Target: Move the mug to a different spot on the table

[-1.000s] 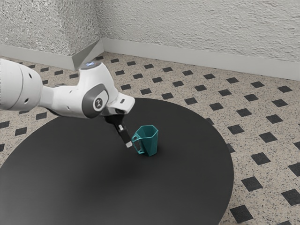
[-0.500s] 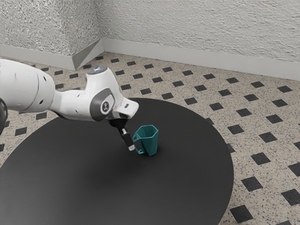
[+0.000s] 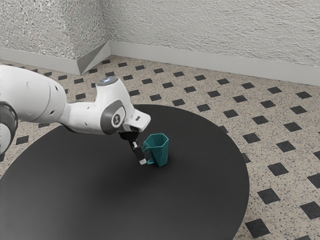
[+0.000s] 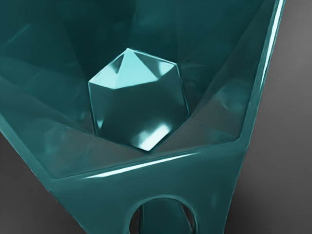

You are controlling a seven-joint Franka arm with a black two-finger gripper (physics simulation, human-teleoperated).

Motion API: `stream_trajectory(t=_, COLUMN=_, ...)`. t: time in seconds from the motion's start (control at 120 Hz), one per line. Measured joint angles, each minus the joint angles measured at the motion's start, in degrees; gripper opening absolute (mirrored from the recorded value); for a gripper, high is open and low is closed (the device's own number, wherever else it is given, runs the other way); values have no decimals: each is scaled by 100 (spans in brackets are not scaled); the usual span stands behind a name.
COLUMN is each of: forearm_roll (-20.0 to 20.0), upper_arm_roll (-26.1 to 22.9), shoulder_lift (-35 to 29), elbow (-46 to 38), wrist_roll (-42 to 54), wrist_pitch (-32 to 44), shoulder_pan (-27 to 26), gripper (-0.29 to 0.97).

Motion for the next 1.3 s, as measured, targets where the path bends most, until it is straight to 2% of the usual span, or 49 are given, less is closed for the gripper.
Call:
stream_trajectory(t=0.4, forearm_roll=-54, upper_arm_roll=-14, shoulder_lift=138, elbow=92, wrist_roll=149, wrist_pitch=90, shoulder_pan=-20, gripper=65)
stream_trajectory(t=0.958, forearm_roll=-62, upper_arm_roll=-18, shoulder_lift=156, elbow=93, wrist_roll=307, wrist_pitch=147, shoulder_pan=-64, gripper=15)
stream_trajectory(t=1.3, forearm_roll=-60, upper_arm_roll=-17, shoulder_lift=96, elbow=81, wrist_roll=321, wrist_pitch=195, shoulder_pan=-100, gripper=10)
